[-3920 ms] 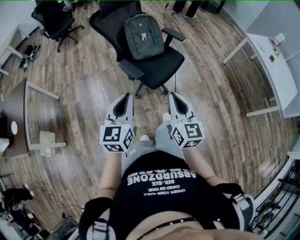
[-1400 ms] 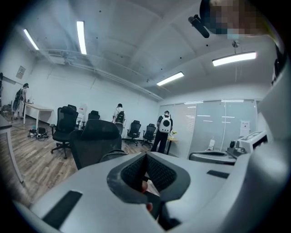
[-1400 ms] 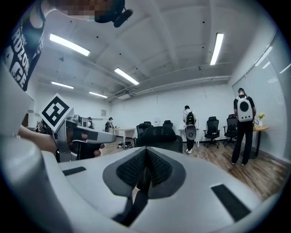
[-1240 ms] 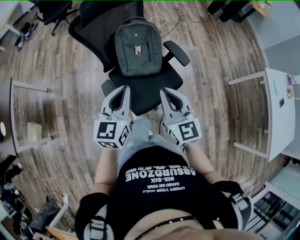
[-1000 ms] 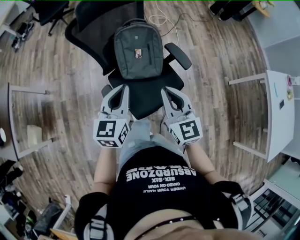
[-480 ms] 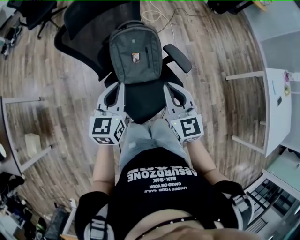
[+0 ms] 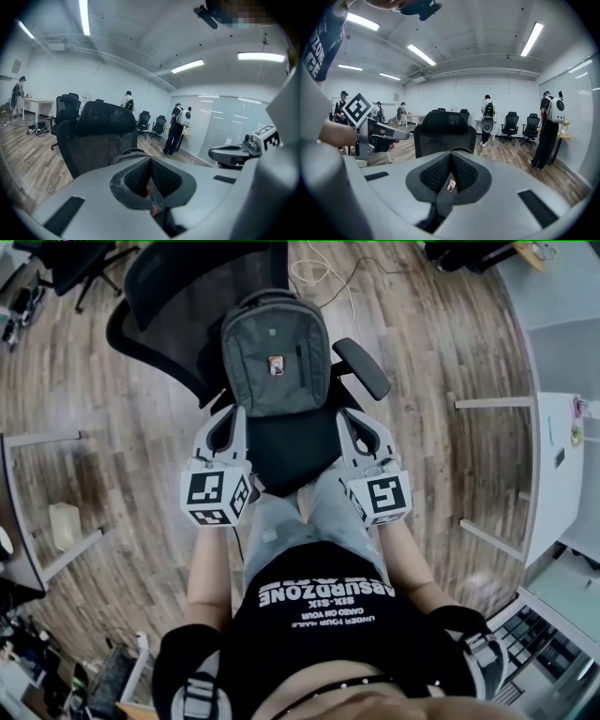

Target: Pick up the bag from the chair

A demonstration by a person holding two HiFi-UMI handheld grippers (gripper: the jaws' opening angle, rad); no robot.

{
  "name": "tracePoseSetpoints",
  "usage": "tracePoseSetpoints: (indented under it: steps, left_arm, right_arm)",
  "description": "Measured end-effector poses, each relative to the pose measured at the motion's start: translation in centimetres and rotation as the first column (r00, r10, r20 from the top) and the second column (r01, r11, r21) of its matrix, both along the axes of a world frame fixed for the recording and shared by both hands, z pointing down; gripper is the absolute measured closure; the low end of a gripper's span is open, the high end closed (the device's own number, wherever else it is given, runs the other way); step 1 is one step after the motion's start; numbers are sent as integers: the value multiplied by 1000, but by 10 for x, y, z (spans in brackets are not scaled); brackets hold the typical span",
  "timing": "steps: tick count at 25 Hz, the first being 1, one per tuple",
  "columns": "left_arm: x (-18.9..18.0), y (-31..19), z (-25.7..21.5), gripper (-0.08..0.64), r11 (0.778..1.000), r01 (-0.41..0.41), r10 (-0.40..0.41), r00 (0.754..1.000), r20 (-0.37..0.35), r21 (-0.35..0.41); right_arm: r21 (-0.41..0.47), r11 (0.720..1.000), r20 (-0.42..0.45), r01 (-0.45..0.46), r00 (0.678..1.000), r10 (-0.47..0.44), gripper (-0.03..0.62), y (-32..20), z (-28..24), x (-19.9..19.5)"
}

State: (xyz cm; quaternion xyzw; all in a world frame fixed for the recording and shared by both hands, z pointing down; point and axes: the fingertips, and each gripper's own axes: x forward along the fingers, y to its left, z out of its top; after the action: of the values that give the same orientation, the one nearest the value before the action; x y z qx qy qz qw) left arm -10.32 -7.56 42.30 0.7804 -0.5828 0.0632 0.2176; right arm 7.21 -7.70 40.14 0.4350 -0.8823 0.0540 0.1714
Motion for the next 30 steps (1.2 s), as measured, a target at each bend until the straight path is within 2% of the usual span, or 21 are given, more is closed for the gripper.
tracePoseSetpoints:
  steps: [7,14,22,30]
  left_arm:
    - [-13,-44,9,545,996,88,-86,995,59,-26]
    - [-18,-84,22,545,989,143,-138,987,80,-50]
    - [-30,-121,41,545,983,170,-161,980,118,-72]
    - [-40,-148,77,543,982,147,-129,980,148,-117]
  right_arm:
    - [-28,999,-12,38,999,-38,575,-67,13,7]
    - [-39,996,-21,79,997,-80,575,-122,24,9]
    - [-95,990,-40,108,993,-113,574,-154,50,6]
    - [-132,987,-71,95,992,-105,574,-180,86,0]
